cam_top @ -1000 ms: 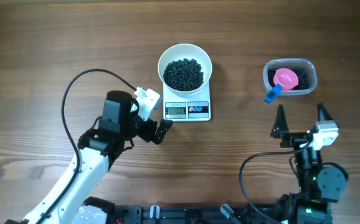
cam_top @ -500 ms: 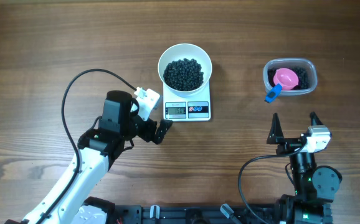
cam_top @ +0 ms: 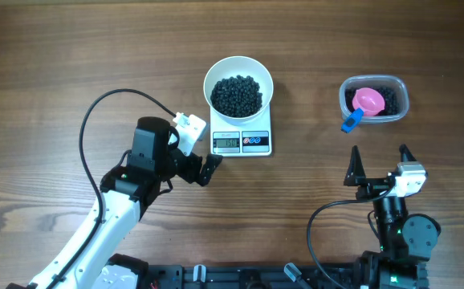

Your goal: Scoop item into bowl and weigh 150g on scale

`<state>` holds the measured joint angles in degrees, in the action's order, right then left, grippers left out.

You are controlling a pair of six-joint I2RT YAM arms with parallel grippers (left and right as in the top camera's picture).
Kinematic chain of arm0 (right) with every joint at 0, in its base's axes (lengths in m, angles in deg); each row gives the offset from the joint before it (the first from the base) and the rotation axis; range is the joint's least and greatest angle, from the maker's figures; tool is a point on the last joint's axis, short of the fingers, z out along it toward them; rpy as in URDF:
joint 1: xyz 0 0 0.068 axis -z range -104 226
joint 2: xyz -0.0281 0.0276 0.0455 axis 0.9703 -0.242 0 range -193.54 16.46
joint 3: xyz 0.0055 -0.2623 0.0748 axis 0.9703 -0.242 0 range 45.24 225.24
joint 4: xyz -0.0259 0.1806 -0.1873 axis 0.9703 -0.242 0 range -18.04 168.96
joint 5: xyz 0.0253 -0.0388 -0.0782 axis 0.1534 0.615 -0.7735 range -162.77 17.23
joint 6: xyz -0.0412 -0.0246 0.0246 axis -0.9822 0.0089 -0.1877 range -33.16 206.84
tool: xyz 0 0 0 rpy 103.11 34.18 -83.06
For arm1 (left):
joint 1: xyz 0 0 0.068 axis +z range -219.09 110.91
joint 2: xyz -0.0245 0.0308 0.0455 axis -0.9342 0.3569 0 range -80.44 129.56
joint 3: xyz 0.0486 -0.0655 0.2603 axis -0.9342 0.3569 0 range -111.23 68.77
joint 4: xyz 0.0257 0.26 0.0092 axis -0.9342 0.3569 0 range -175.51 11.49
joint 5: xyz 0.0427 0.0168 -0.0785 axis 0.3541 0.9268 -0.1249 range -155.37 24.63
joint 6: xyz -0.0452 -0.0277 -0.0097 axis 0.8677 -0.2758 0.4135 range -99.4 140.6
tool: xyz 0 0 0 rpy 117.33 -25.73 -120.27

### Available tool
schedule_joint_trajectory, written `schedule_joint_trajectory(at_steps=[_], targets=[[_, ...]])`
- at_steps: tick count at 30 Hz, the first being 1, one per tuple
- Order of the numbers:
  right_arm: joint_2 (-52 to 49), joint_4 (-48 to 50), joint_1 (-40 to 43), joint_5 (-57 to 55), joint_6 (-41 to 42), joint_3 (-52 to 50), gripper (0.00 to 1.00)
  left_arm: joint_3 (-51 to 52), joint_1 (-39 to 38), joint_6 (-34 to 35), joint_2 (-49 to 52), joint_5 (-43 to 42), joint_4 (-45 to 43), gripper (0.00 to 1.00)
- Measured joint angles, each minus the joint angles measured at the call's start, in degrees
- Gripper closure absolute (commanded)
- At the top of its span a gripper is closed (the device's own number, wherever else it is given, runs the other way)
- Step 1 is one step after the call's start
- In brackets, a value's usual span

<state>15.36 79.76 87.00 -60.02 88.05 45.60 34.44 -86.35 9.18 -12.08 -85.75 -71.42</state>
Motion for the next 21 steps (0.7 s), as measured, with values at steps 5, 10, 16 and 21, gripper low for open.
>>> schedule_joint_trajectory(at_steps=[5,10,16,21], targets=[[0.0,0.0,0.0,0.0,0.0,0.0,0.0,0.0,0.0,0.0,0.0,0.0,0.0,0.0],[0.0,0.0,0.0,0.0,0.0,0.0,0.0,0.0,0.0,0.0,0.0,-0.1,1.3,0.0],[0.0,0.0,0.0,0.0,0.0,0.0,0.0,0.0,0.0,0.0,0.0,-0.1,1.3,0.0],[0.0,0.0,0.0,0.0,0.0,0.0,0.0,0.0,0.0,0.0,0.0,0.0,1.4,0.0]])
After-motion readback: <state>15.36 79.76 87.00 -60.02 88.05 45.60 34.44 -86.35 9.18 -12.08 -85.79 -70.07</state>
